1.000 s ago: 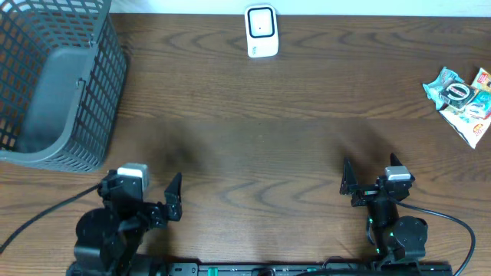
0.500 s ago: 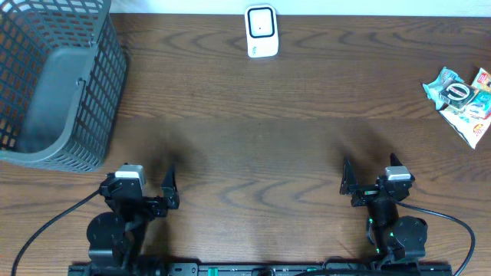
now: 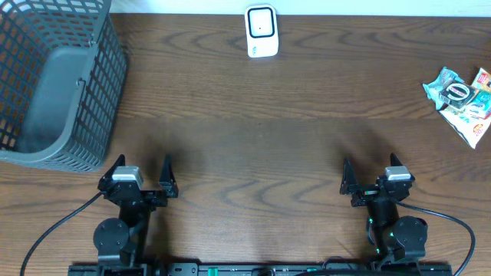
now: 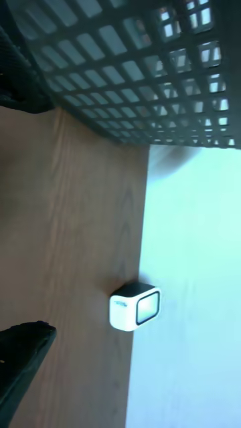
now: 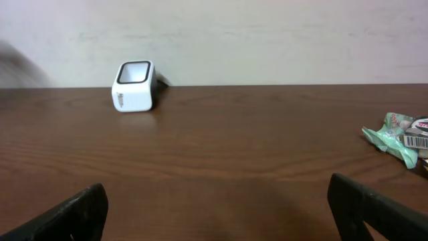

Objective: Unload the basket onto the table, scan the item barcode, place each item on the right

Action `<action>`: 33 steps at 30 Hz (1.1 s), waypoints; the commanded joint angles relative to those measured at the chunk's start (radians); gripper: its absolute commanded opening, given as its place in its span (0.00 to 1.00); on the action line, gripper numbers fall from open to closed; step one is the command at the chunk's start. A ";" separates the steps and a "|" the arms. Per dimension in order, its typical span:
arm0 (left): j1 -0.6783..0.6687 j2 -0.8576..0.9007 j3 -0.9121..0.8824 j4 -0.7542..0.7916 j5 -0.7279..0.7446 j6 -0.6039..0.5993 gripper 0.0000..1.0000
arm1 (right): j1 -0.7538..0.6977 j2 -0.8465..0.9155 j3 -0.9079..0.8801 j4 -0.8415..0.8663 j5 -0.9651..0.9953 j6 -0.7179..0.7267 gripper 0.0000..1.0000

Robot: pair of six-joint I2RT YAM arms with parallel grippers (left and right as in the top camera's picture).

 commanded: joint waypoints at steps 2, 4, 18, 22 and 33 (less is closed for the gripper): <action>0.006 -0.010 -0.040 0.054 -0.001 -0.010 0.98 | -0.005 -0.005 -0.003 -0.003 0.008 0.011 0.99; 0.006 -0.010 -0.056 0.093 -0.002 -0.009 0.98 | -0.005 -0.005 -0.003 -0.003 0.008 0.011 0.99; -0.015 -0.010 -0.131 0.176 -0.002 0.018 0.98 | -0.005 -0.005 -0.003 -0.003 0.008 0.010 0.99; -0.018 -0.010 -0.131 0.101 -0.001 0.018 0.98 | -0.005 -0.005 -0.003 -0.003 0.008 0.011 0.99; -0.021 -0.010 -0.131 0.060 0.003 0.093 0.98 | -0.005 -0.005 -0.003 -0.003 0.008 0.011 0.99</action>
